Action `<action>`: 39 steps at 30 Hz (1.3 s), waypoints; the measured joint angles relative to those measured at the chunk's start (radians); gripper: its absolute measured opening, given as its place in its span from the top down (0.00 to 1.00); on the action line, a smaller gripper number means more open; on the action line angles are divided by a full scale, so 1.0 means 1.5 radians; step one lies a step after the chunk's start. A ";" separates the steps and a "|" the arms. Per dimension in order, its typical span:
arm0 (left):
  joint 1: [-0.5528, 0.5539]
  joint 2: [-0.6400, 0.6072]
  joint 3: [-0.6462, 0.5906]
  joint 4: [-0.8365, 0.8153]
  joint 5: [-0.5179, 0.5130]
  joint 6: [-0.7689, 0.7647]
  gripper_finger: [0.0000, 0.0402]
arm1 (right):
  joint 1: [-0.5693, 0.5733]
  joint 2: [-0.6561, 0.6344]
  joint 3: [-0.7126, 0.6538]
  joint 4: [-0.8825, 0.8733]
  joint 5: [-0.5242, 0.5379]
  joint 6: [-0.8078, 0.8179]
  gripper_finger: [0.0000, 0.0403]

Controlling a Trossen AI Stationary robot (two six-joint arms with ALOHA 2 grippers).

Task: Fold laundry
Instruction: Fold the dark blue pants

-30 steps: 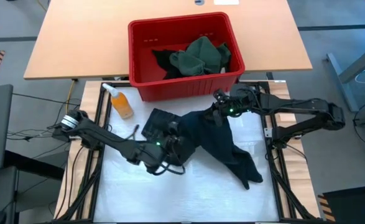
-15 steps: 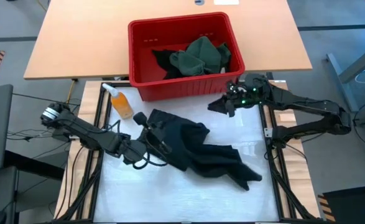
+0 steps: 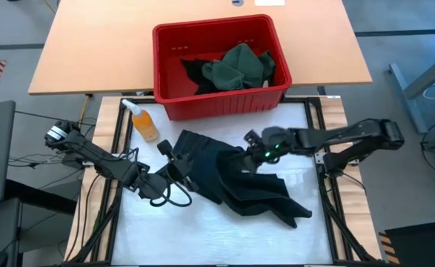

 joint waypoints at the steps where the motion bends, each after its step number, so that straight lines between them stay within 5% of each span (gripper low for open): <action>1: -0.003 0.000 0.000 -0.002 0.002 0.000 1.00 | 0.006 0.013 0.000 0.010 -0.002 0.008 0.44; 11: -0.036 -0.068 -0.001 -0.185 -0.003 -0.138 1.00 | 0.067 0.131 0.000 0.129 0.020 0.047 0.44; 25: -0.064 -0.082 -0.001 -0.272 0.015 -0.205 1.00 | 0.119 0.190 0.007 0.151 0.201 0.014 0.44; 32: -0.073 -0.082 -0.011 -0.287 0.015 -0.238 1.00 | 0.133 0.275 0.089 0.138 0.272 -0.047 0.45; 36: -0.091 -0.093 -0.038 -0.288 -0.001 -0.279 1.00 | 0.128 0.285 0.149 0.064 0.294 -0.087 0.57; 39: -0.114 -0.103 -0.052 -0.299 -0.032 -0.323 1.00 | 0.118 0.277 0.191 0.007 0.295 -0.117 0.78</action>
